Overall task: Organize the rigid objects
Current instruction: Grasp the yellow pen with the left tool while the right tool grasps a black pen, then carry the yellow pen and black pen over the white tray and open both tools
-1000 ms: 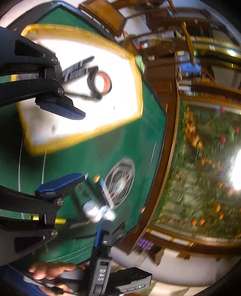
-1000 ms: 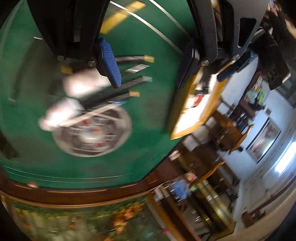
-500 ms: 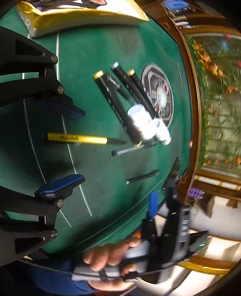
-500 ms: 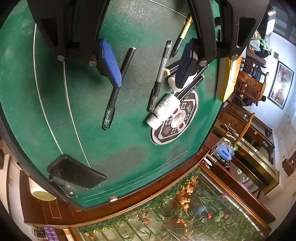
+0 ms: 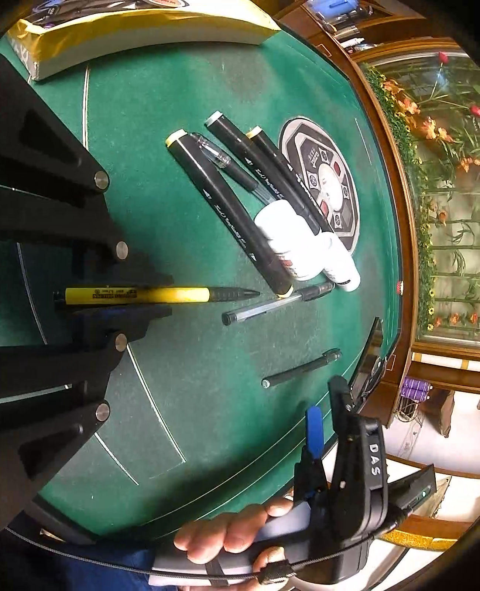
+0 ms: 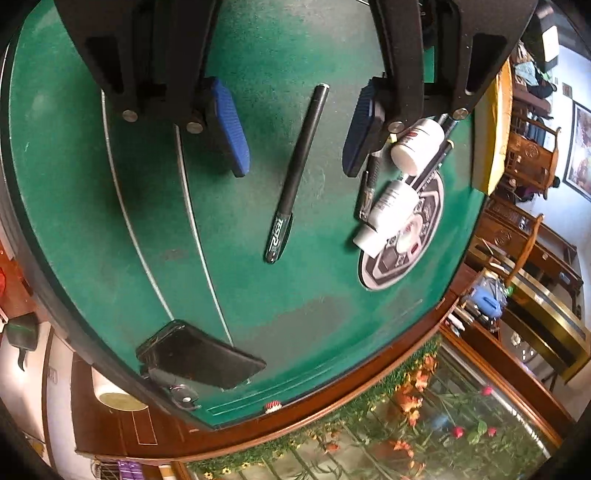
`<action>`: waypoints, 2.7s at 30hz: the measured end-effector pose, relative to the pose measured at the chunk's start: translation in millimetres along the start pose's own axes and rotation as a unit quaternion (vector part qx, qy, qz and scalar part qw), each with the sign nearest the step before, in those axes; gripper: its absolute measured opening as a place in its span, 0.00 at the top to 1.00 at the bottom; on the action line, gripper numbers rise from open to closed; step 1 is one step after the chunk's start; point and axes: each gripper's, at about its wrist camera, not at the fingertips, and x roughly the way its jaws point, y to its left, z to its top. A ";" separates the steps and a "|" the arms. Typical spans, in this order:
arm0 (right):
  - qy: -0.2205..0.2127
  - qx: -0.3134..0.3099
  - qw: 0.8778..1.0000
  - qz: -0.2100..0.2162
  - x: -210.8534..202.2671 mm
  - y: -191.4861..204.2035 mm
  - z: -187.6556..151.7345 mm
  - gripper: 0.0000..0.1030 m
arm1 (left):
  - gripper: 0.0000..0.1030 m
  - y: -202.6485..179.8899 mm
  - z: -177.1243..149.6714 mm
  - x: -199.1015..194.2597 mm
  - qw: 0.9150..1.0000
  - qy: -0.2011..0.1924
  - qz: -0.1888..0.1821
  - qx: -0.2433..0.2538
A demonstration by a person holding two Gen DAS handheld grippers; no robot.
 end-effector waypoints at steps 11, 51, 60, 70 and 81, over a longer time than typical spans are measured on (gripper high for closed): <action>0.024 -0.086 0.989 -0.121 44.5 34.8 11.7 0.76 | 0.92 -2.9 2.2 2.4 1.000 0.000 0.009 0.010; -0.072 -0.140 0.985 0.074 -9.4 83.2 -35.5 0.92 | 0.92 17.3 -4.6 -22.9 0.994 -0.099 0.003 -0.044; -0.066 -0.118 0.987 0.084 -13.8 74.2 -34.7 0.92 | 0.92 17.5 -6.0 -21.8 0.994 -0.096 0.006 -0.053; -0.052 -0.129 0.985 0.099 -11.9 79.6 -36.9 0.92 | 0.92 21.2 -7.0 -22.6 0.993 -0.100 0.023 -0.062; -0.044 -0.157 0.982 0.100 -9.5 92.0 -48.0 0.92 | 0.92 23.1 -7.0 -23.5 0.992 -0.105 0.026 -0.069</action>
